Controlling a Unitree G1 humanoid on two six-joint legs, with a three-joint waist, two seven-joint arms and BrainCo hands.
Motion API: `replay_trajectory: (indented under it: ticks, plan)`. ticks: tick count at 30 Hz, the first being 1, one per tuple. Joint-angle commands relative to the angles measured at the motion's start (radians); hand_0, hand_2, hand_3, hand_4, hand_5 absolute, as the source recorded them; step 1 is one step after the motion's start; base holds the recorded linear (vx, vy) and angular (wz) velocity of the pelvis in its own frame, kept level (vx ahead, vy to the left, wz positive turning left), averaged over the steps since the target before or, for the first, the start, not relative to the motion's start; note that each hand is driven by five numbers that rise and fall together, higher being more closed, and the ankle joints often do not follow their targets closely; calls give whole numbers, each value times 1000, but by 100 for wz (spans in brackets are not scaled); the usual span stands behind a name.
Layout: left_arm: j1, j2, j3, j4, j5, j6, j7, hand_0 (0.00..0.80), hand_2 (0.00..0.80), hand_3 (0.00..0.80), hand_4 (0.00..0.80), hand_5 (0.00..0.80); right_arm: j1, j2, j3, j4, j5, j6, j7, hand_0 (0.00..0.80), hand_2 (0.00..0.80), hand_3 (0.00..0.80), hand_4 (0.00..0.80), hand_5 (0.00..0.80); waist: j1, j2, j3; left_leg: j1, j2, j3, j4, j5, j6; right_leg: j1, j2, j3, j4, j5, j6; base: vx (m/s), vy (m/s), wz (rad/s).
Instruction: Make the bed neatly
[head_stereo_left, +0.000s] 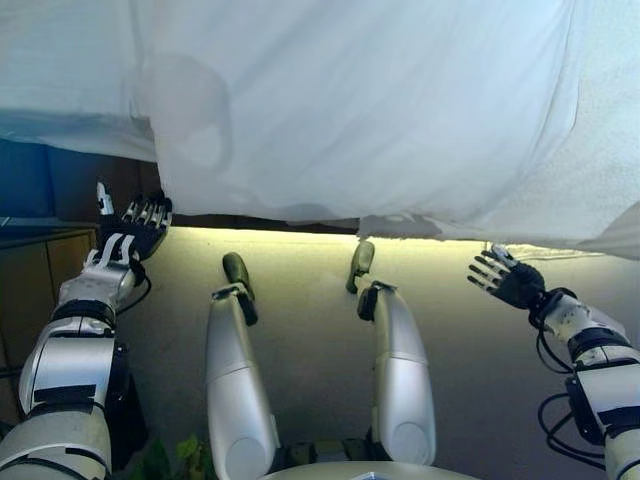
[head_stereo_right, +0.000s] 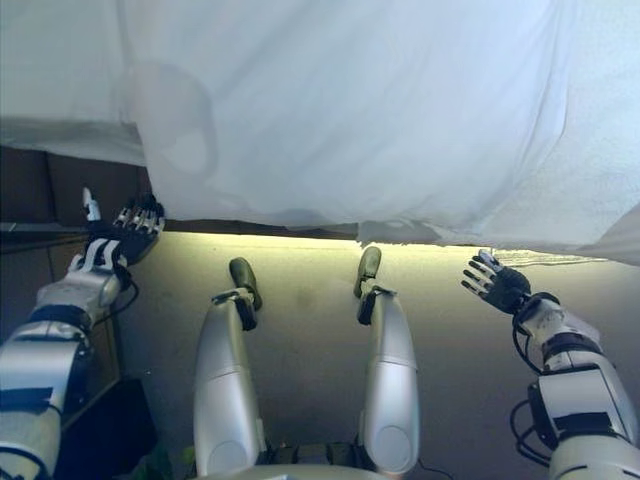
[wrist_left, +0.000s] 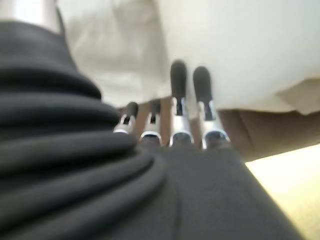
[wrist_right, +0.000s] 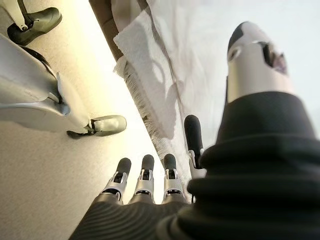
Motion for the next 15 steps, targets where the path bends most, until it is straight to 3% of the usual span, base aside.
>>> replay_trajectory:
  ticks: [1, 8, 9, 15]
  plan:
    - [25, 37, 43, 46, -28, 14, 5, 0, 0, 0, 0, 0, 15, -47, -17, 17, 26, -30, 7, 0, 0, 0, 0, 0, 15, 4, -5, 18, -21, -14, -25, -43, -7, -9, -48, 40, -60, 45, 60, -26, -10, 5]
    - [108, -3, 78, 23, 3, 8, -60, 0, 0, 0, 0, 0, 33, -26, -34, 19, 36, -41, 15, 0, 0, 0, 0, 0, 23, 28, -5, 82, -29, 3, -65, -37, -11, 42, -54, 38, -74, 32, 64, -20, -39, 3]
    - [119, -14, 79, 16, 19, 3, -69, 0, 0, 0, 0, 0, 38, -18, -37, 18, 36, -43, 19, 0, 0, 0, 0, 0, 26, 32, -5, 114, -28, 0, -70, -60, -18, 69, -52, 39, -70, 9, 75, 62, -90, 5]
    - [195, -85, 74, -20, 137, -68, -67, 0, 0, 0, 0, 0, 81, 35, -62, 10, 36, -64, 15, 0, 0, 0, 0, 0, 38, 35, -5, 249, -39, 31, -140, -19, -14, 202, -69, 6, -123, 24, 82, -35, -121, 10]
